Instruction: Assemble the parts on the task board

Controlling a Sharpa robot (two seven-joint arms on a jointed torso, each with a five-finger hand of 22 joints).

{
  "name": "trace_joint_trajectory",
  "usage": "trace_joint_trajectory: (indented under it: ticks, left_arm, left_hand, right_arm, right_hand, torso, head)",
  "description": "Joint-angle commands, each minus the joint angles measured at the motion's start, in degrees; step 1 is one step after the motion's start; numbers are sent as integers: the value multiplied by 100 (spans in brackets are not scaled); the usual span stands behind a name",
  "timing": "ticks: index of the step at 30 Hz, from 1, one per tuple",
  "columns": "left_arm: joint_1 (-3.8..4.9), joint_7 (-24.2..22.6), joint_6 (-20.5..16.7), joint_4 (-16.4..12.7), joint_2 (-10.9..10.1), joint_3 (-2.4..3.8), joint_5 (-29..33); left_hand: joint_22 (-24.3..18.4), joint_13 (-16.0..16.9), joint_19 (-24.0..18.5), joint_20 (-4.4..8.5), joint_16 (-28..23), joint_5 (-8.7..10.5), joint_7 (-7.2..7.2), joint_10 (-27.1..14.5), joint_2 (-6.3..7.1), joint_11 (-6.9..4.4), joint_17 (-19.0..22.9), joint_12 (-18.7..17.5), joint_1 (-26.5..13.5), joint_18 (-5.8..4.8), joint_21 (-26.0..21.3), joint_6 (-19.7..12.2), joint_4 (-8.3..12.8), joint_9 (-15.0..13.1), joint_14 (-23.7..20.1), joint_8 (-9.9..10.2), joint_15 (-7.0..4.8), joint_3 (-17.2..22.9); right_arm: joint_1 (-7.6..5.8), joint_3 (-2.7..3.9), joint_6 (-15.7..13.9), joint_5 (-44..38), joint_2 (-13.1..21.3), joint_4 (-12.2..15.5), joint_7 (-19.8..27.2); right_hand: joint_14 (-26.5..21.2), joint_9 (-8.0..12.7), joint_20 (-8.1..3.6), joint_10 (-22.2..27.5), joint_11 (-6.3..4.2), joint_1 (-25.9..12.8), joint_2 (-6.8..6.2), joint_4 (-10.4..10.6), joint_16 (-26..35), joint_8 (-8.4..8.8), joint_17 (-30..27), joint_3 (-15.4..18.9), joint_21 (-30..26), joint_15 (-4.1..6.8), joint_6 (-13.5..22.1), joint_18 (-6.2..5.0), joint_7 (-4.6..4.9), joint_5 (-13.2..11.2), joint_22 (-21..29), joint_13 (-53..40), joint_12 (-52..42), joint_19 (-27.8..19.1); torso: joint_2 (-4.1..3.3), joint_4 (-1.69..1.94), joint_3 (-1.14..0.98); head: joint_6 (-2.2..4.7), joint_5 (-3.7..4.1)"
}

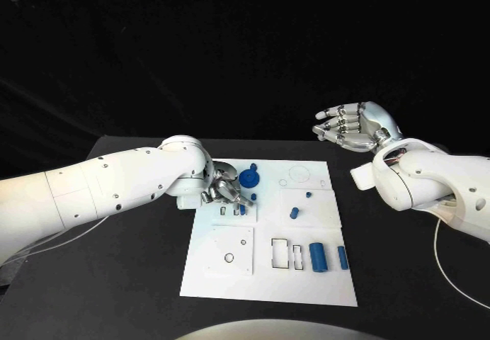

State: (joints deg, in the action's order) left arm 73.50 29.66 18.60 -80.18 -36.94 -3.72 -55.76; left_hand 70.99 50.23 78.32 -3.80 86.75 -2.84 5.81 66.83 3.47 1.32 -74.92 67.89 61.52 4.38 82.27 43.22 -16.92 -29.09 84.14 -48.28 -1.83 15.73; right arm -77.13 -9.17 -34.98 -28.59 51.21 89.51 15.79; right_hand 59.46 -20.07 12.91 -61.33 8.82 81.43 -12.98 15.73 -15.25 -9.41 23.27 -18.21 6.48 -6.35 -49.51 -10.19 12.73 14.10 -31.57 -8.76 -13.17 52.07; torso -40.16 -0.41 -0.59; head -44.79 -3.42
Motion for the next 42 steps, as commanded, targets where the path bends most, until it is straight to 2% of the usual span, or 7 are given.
trace_joint_trajectory:
  ticks: [1, 6, 15, 17, 21, 23, 42]
  left_arm:
    - [5, 3, 162, -19, 11, 0, 43]
    - [5, 3, 195, -24, 9, -1, 79]
    - [5, -1, 245, -20, 9, -1, 262]
    - [5, -8, 245, -18, 7, -1, 320]
    - [4, -23, 222, -19, -5, -2, 394]
    - [4, -34, 196, -22, -17, -2, 436]
    - [-14, -225, -812, -574, -495, 41, 665]
  left_hand:
    - [6, -12, 33, -7, 29, -4, -55, -49, -20, -15, -846, -38, 84, -46, 29, 3, 38, -10, 391, -25, -47, 18]
    - [25, -30, 32, -2, 31, -4, -72, -62, -145, -33, -854, -53, 473, -47, 39, -26, 85, -26, 395, -24, -63, 249]
    - [46, -80, 27, 18, 26, -7, -110, -96, -145, -71, -855, -103, 1010, -49, 49, -54, 222, -41, 396, -9, -97, 922]
    - [54, -103, 28, 33, 24, -9, -123, -120, -119, -86, -856, -134, 1202, -49, 52, -90, 369, -49, 396, -2, -115, 1317]
    - [85, -170, 30, 19, 18, 8, -64, -100, 169, -48, -856, -193, 1015, -54, 64, -185, 821, -215, 395, -166, -78, 2877]
    - [89, -188, 27, 7, 17, 2, -53, -95, 218, -42, -857, -201, 879, -53, 65, -207, 949, -266, 395, -218, -71, 3146]
    - [282, -127, 148, 20, 43, -124, -83, 89, 446, -74, -918, -142, 403, -87, 154, -93, 1544, -416, 419, -387, -103, 3978]
  right_arm:
    - [7, -1, 25, -24, -13, -8, 37]
    - [11, -2, 35, -26, -22, -16, 25]
    - [25, -4, 53, -29, -43, -42, 5]
    - [30, -5, 61, -33, -48, -49, -1]
    - [41, -5, 72, -45, -56, -58, -8]
    - [47, -6, 77, -49, -61, -63, -10]
    - [88, -6, 107, -55, -50, -69, -3]
  right_hand:
    - [4, 10, 36, -1, 41, 7, -49, -34, 39, 22, -11, -7, -35, -39, 41, -23, 45, -15, 9, 9, 32, -4]
    - [2, 13, 39, 1, 44, 8, -49, -36, 50, 27, -18, -6, -43, -42, 46, -23, 49, -15, 21, 24, 36, -5]
    - [-1, 15, 41, 3, 47, 8, -47, -37, 61, 30, -23, -4, -49, -45, 50, -22, 51, -15, 32, 36, 39, -6]
    - [-3, 16, 42, 4, 48, 8, -46, -38, 65, 31, -26, -4, -52, -46, 51, -22, 52, -15, 36, 42, 40, -7]
    - [-7, 19, 46, 6, 50, 15, -49, -46, 80, 35, -34, -3, -63, -51, 55, -21, 54, -15, 51, 59, 43, -11]
    - [-7, 19, 46, 6, 50, 15, -49, -46, 80, 35, -34, -3, -63, -51, 55, -21, 54, -15, 51, 59, 43, -11]
    - [-17, 25, 56, 4, 57, -11, -32, -32, 115, 39, -54, 6, -90, -60, 56, -21, 61, -16, 91, 101, 45, -21]
  torso:
    - [-1, 0, -2]
    - [-1, -4, -3]
    - [3, -3, -5]
    - [3, -2, -6]
    - [4, -3, -7]
    - [4, -3, -7]
    - [2, 7, -14]
  head:
    - [-9, -3]
    - [-21, -6]
    - [-41, -11]
    - [-43, -14]
    - [-48, -25]
    - [-46, -24]
    - [-58, -26]
